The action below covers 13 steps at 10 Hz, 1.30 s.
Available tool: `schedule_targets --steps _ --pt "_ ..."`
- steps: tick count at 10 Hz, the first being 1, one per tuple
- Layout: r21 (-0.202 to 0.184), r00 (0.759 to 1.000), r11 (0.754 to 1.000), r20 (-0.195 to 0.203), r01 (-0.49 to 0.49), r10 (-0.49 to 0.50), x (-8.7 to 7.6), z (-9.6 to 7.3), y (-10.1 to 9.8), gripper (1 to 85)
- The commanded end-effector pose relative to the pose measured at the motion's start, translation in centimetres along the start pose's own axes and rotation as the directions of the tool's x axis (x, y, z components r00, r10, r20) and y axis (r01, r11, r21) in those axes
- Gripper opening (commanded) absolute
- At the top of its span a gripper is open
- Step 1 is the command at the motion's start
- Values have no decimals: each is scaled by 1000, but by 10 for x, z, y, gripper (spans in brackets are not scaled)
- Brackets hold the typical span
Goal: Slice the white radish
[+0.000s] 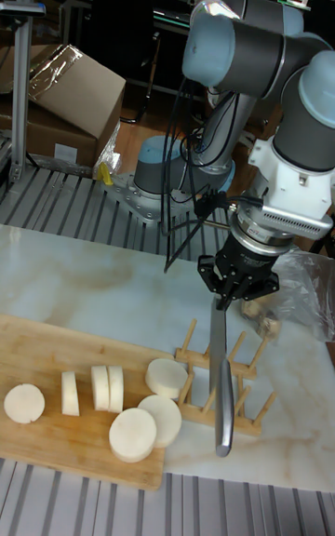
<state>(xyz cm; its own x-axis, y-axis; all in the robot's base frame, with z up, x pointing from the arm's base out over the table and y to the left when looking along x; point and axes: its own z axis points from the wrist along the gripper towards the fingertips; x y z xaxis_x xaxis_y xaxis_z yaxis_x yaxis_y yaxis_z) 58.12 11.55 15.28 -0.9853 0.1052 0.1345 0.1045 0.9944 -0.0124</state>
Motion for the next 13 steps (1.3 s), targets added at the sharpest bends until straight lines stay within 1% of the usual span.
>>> schedule_targets --steps 1,3,5,6,8,9,10,13 --pt "15 1000 1000 6 0 0 0 17 3 13" --pt "9 1000 1000 19 -4 3 -2 27 2 13" --pt "11 998 999 51 -36 36 -9 38 -4 13" --pt "-9 998 999 45 -38 38 -6 42 -1 13" --pt "21 998 999 46 -31 30 -2 48 -6 13" --pt "26 999 999 40 -31 29 -2 50 -7 13" --pt "16 999 999 37 -29 28 -2 52 -4 13" --pt "14 999 1000 29 -24 24 2 57 -2 13"
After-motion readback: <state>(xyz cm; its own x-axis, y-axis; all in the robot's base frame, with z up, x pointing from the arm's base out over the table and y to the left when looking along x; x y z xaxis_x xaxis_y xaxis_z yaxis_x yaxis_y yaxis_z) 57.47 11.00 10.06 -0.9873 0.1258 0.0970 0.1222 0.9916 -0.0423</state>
